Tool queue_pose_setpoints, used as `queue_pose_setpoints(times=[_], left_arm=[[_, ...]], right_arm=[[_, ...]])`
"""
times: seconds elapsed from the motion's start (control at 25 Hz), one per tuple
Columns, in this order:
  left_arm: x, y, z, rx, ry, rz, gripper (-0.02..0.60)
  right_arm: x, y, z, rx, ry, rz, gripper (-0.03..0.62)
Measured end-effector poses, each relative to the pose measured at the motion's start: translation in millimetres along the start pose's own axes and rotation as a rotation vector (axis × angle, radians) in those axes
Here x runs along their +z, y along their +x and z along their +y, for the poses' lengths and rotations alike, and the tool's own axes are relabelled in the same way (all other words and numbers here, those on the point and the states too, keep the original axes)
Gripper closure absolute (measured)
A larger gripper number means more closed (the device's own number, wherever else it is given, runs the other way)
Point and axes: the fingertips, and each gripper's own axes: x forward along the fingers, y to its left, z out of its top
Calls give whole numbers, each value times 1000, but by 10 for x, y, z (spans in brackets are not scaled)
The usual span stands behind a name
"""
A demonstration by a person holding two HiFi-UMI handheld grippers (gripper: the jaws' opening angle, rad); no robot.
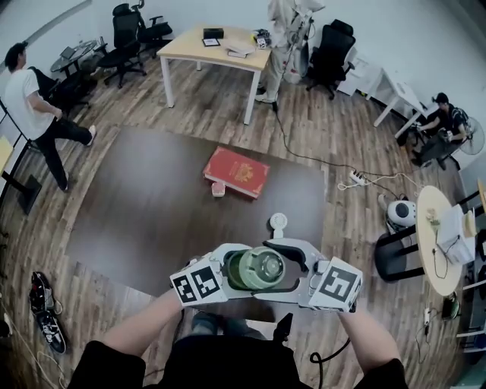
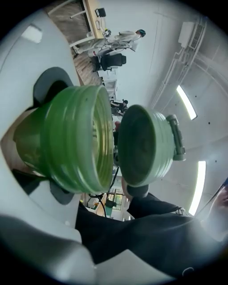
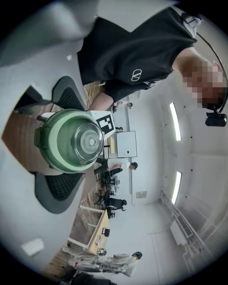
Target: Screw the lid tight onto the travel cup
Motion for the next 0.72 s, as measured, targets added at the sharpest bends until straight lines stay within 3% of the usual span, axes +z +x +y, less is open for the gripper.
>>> queue_pose_setpoints(times=[0.2, 0.4, 0.56, 0.72], left_arm=[[229, 19, -245, -62, 24, 14, 166], [281, -44, -325, -67, 61, 47, 163], [298, -64, -345, -64, 64, 50, 163], [304, -95, -296, -29, 69, 47, 163]], right_arm=[[81, 30, 186, 82, -46, 39, 151], [34, 53, 275, 120, -108, 98, 151], [42, 80, 281, 91, -130, 135, 151], [63, 103, 248, -3, -66, 117, 151]])
